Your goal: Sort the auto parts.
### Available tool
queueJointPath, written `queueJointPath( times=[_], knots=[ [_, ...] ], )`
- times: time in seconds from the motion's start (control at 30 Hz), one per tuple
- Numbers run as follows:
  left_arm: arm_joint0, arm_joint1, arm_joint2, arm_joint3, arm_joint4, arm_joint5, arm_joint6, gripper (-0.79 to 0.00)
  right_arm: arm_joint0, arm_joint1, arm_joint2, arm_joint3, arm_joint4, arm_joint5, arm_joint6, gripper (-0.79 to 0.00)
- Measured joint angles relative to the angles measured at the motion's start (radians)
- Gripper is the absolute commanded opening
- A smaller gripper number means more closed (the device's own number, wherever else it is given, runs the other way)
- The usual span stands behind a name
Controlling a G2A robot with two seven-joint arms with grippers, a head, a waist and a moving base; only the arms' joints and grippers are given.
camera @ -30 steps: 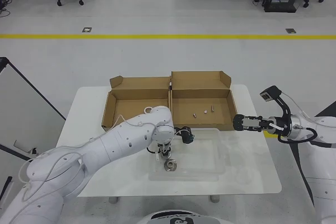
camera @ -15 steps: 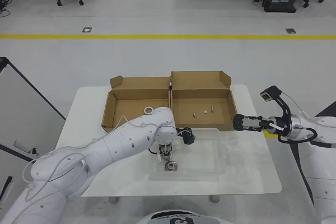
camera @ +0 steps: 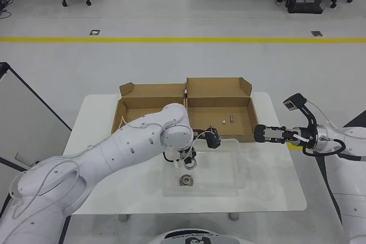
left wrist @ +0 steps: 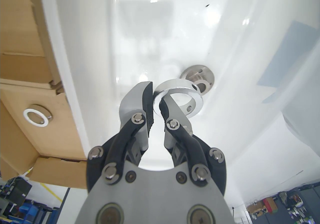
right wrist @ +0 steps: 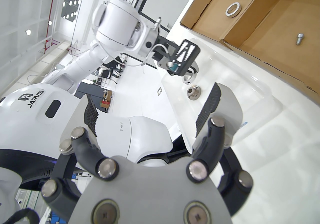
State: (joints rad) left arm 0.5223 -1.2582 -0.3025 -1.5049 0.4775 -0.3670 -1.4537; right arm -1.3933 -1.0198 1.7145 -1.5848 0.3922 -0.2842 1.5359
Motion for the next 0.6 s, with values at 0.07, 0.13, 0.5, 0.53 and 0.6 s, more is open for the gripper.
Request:
queueJointPath(
  times=[0.07,0.13,0.5,0.53,0.6],
  knots=[
    [0.006,0.029,-0.040,-0.092,-0.009,0.027,-0.027,-0.785,0.000,0.000,0.000,0.000,0.000,0.000,0.000,0.000],
    [0.014,0.057,-0.077,-0.185,-0.006,0.057,-0.057,-0.785,0.000,0.000,0.000,0.000,0.000,0.000,0.000,0.000],
    [0.018,0.083,-0.098,-0.285,0.002,0.079,-0.078,-0.785,0.000,0.000,0.000,0.000,0.000,0.000,0.000,0.000],
    [0.018,0.083,-0.098,-0.285,0.002,0.079,-0.078,-0.785,0.000,0.000,0.000,0.000,0.000,0.000,0.000,0.000],
    [0.020,0.084,-0.101,-0.283,0.003,0.081,-0.076,-0.785,0.000,0.000,0.000,0.000,0.000,0.000,0.000,0.000]
  ],
)
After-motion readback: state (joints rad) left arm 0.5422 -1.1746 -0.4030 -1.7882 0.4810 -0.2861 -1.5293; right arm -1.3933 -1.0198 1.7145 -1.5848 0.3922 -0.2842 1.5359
